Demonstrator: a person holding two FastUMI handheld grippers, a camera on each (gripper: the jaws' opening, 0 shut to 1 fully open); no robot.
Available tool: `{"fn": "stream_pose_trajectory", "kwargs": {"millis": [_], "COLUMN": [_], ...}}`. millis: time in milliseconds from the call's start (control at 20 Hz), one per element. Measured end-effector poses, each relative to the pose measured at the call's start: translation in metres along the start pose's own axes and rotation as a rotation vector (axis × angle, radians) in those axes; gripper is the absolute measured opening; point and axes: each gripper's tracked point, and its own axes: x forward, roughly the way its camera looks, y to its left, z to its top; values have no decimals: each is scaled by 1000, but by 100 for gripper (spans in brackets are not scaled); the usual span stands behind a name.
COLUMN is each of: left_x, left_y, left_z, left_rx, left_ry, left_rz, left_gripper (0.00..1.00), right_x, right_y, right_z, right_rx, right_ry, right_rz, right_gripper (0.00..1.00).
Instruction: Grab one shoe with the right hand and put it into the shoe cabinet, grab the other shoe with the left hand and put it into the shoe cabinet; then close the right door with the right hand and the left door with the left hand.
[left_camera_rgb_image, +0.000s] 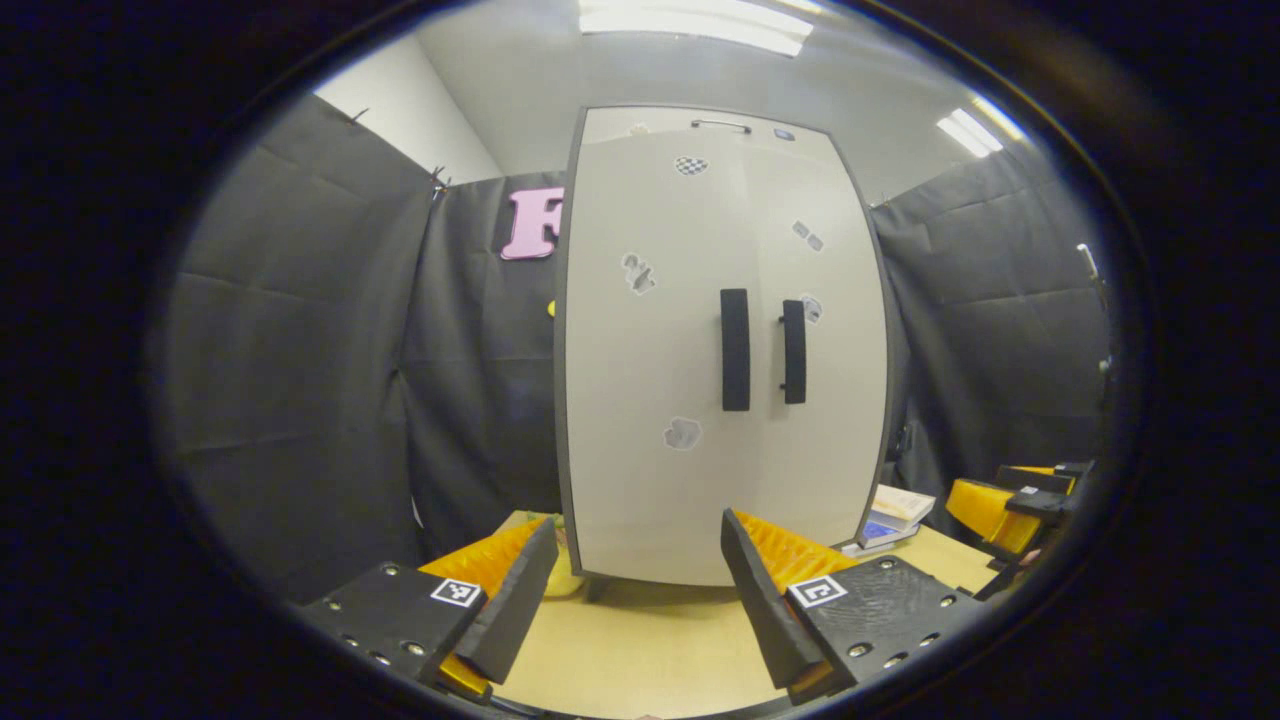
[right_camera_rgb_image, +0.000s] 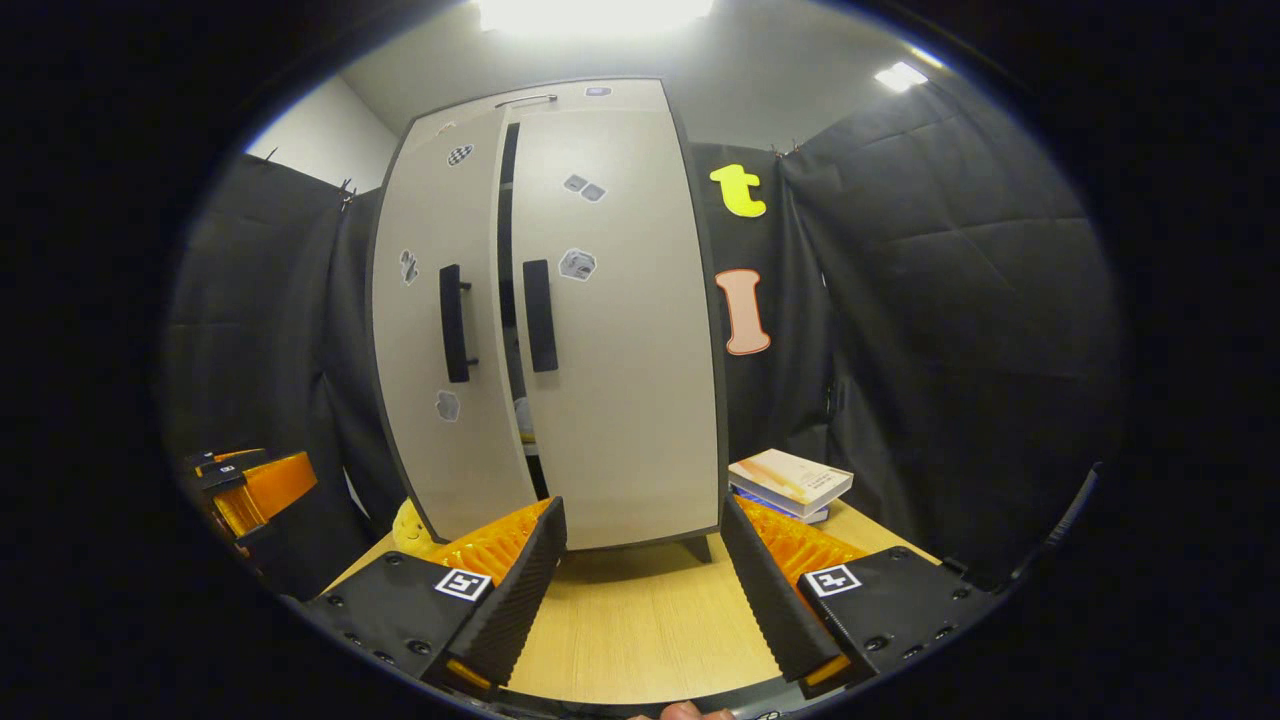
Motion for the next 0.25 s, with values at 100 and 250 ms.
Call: {"fn": "stream_pose_trajectory", "kwargs": {"millis": [100, 250], "left_x": [0, 0], "left_y": [-3, -6], "left_z": [-7, -15], "left_rx": [-20, -9], "left_ry": [13, 27], "left_rz": [-9, -28], "left_gripper": [92, 94], "right_x": [-2, -2], "right_y": [9, 17], "right_z": [-9, -19], "right_rx": [-5, -17], "right_ry": [22, 50], "right_rz": [23, 45], "right_gripper": [98, 98]}}
